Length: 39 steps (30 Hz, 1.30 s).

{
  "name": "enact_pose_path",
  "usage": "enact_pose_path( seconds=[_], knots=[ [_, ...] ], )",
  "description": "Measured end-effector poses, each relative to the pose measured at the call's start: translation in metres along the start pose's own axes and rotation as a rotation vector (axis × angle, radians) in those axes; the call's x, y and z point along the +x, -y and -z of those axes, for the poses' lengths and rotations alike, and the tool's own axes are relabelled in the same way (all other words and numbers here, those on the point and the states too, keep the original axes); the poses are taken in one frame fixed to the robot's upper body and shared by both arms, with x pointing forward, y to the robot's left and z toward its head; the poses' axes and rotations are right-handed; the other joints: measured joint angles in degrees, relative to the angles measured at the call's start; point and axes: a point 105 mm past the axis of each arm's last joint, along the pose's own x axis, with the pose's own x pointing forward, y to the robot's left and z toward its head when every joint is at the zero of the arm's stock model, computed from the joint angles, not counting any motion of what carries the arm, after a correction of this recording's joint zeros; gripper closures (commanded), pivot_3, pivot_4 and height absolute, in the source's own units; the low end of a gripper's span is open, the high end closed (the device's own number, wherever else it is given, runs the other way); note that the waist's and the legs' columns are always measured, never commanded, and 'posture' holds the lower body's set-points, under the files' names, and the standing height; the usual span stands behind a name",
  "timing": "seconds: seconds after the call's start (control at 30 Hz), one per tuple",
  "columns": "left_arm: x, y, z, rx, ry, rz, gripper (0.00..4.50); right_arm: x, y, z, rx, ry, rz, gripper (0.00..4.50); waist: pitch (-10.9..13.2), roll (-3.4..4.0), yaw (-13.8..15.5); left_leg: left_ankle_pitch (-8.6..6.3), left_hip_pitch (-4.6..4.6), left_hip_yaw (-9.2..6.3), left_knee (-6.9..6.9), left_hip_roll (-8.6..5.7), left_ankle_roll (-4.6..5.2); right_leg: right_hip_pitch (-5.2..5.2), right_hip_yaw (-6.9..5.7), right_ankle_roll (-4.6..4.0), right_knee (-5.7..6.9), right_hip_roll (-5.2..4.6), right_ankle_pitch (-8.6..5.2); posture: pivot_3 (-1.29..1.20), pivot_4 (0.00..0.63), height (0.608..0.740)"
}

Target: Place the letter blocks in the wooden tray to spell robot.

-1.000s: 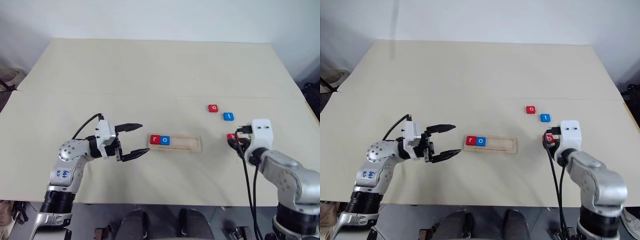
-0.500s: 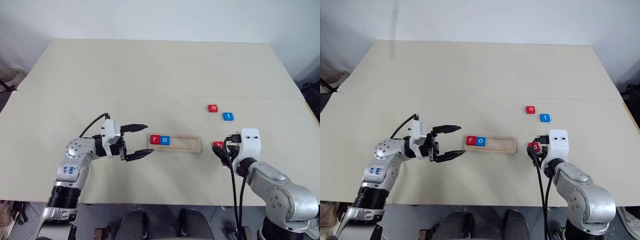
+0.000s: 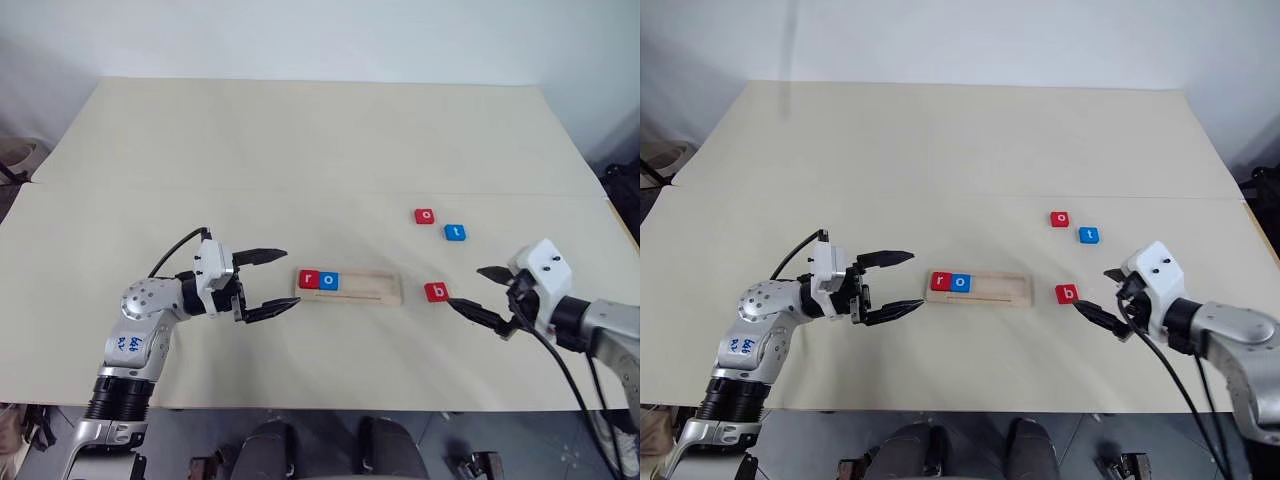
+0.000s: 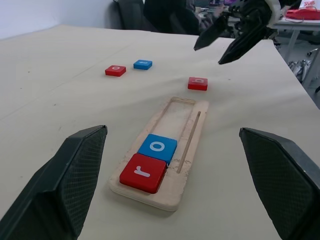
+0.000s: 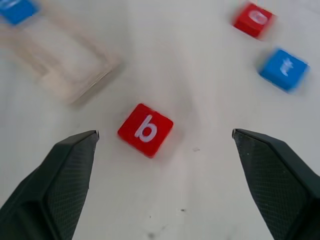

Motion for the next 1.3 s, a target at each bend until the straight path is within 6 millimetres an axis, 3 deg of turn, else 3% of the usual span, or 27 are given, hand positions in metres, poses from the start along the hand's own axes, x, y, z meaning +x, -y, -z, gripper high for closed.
enact_pose_path(
  seconds=[0.3,0.43,0.6,0.9,1.07,1.3],
  knots=[
    [-0.002,0.013,-0.001,0.045,-0.005,0.080,0.00,0.018,0.022,0.008,-0.334,-0.033,-0.346,0.03,0.0,-0.01,-0.1,0.01,0.04,-0.01,0.11,0.03,-0.01,0.05,-0.03,0.01,0.03,0.00,0.00,0.00,0.150,0.740],
    [0.000,0.019,-0.003,0.072,0.008,0.112,0.00,0.033,0.031,0.001,-0.376,-0.026,-0.386,0.03,0.0,-0.01,0.0,0.01,0.03,-0.04,0.15,0.05,-0.02,0.07,-0.07,0.01,0.05,0.00,0.00,0.00,0.150,0.740],
    [0.000,0.022,-0.006,0.086,0.008,0.116,0.00,0.047,0.027,0.012,-0.365,-0.038,-0.453,0.03,0.0,-0.01,0.0,0.01,-0.02,-0.06,0.15,0.03,-0.02,0.08,-0.09,0.02,0.01,-0.03,0.01,0.00,0.150,0.740],
    [-0.006,0.022,-0.007,0.080,-0.015,0.075,0.00,0.058,0.025,0.012,-0.366,-0.054,-0.515,3.02,0.0,0.00,-0.1,0.01,0.00,-0.08,0.17,0.06,-0.02,0.08,-0.09,0.01,0.05,-0.02,0.01,0.00,0.150,0.740],
    [-0.007,0.022,-0.006,0.073,-0.017,0.063,0.00,0.060,0.024,0.008,-0.334,-0.069,-0.526,3.03,0.0,0.01,-0.1,0.01,0.00,-0.08,0.18,0.10,-0.02,0.08,-0.09,0.01,0.06,-0.02,0.01,0.00,0.150,0.740],
    [-0.007,0.017,-0.006,0.082,-0.014,0.039,0.00,0.075,-0.003,-0.045,-0.304,0.019,-0.597,3.03,0.0,0.06,-0.1,0.02,-0.01,-0.08,0.18,0.23,-0.04,0.04,-0.09,0.01,0.10,0.02,0.01,0.00,0.150,0.740]
  ],
)
